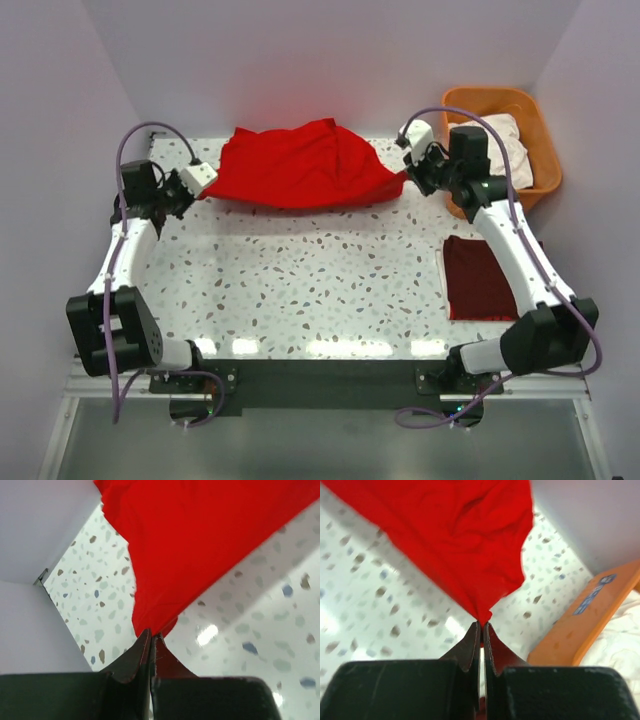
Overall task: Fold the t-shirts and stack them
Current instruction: Flatten the tshirt out
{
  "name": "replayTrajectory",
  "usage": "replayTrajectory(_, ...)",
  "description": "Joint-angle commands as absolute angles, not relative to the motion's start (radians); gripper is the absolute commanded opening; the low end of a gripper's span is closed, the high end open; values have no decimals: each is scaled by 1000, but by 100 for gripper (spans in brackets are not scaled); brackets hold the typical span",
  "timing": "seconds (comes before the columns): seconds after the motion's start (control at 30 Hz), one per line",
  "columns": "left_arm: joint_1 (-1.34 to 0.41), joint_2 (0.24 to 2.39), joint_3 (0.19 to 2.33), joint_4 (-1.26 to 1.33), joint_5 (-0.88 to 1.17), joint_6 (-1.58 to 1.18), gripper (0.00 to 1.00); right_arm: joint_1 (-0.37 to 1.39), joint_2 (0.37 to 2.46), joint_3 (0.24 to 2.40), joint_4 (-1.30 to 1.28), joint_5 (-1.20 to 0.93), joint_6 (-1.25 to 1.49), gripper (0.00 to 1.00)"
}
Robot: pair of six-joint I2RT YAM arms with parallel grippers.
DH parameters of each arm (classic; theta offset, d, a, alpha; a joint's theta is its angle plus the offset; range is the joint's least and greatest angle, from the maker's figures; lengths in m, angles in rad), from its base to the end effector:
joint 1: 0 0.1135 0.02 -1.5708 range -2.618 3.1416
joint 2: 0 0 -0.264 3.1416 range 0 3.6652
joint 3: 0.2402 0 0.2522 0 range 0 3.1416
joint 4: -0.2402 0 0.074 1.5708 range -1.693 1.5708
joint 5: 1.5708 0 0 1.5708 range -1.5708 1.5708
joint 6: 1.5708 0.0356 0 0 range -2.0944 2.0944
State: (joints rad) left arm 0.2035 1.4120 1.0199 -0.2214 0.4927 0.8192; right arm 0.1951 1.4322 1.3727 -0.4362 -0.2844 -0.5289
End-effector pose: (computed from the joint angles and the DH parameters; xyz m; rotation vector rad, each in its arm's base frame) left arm 0.3106 0.0469 0.2754 0.8914 1.9054 0.0722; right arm 0.3186 0.0731 0.3688 -0.8846 1.8448 0.0859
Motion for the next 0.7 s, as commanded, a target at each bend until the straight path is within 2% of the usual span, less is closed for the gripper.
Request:
replayTrajectory(0.0,218,1306,1052,-553,515,1059,0,204,1249,1326,-762,-428,-624,0)
replayTrajectory(0.07,221,1264,1008,-714,511,1162,0,244,1186,1255,-836,-439,-670,0)
replayTrajectory(0.27,236,1120,823,-859,497,1357,1,434,956,1042,-1046,-494,-820,0)
replayTrajectory(0.3,238,1108,804,-868,489,1377,4,455,947,1032,-1104,-514,-842,9)
replayTrajectory(0.33,245,1095,790,-867,474,1382,9,474,943,1038,-1129,-521,-860,43)
replayTrajectory(0.37,255,1095,781,-870,472,1387,22,486,949,1048,-1149,-531,-885,58)
replayTrajectory(0.4,267,1103,785,-888,477,1394,30,486,959,1070,-1134,-531,-878,69)
replayTrajectory(0.43,290,1121,811,-896,495,1393,57,486,988,1080,-1093,-472,-795,83)
replayTrajectory(0.47,298,1135,830,-908,506,1384,72,485,1012,1088,-1048,-442,-763,84)
replayTrajectory(0.5,302,1150,850,-913,515,1358,77,485,1040,1115,-993,-408,-740,84)
replayTrajectory(0.67,305,1268,977,-861,607,1206,77,456,1293,1230,-901,-327,-608,64)
